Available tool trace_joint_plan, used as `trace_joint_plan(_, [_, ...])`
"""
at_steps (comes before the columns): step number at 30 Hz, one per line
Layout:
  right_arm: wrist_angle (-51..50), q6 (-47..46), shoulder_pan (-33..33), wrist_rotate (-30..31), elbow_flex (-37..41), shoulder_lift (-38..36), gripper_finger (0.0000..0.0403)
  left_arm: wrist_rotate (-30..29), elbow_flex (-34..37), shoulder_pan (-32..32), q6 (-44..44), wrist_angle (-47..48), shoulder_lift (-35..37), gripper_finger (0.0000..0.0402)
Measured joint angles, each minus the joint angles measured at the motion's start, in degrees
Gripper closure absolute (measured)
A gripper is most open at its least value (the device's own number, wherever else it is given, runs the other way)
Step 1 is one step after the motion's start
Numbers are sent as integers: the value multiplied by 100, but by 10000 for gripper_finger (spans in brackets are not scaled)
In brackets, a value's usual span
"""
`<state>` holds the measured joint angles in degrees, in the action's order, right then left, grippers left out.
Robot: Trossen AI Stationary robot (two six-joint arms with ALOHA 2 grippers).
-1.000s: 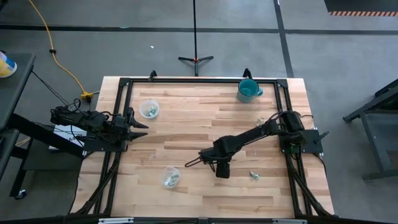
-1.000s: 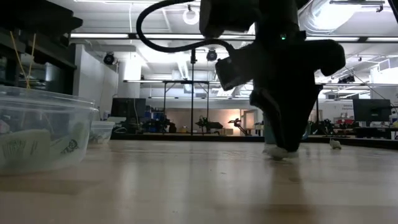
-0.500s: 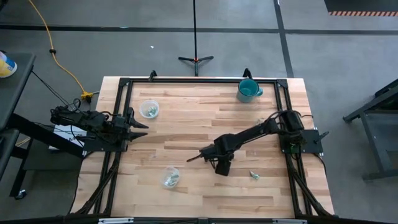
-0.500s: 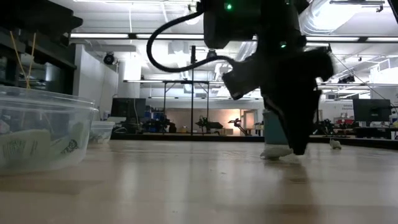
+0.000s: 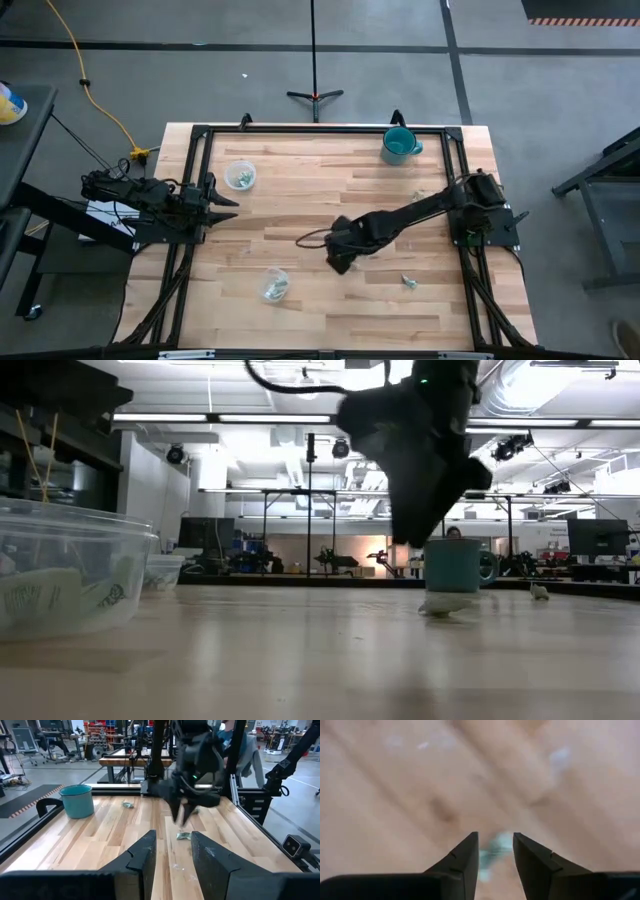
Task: Pick and place Stevia / Truvia into bins
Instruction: Put the stevia packet into the bottom transparent container
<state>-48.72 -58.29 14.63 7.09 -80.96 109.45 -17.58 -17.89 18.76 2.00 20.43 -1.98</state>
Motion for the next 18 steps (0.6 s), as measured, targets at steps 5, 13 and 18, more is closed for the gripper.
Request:
trace_joint_plan(5, [228,-236,55,-218,15,225,301,0,0,1,0,9,0,245])
trace_joint_plan(13, [211,-411,260,318,53,232,313,-21,0,2,2,8,0,245])
trace_joint_plan(18, [320,-673,373,308,316,232,284,-24,0,1,2,-3,0,245])
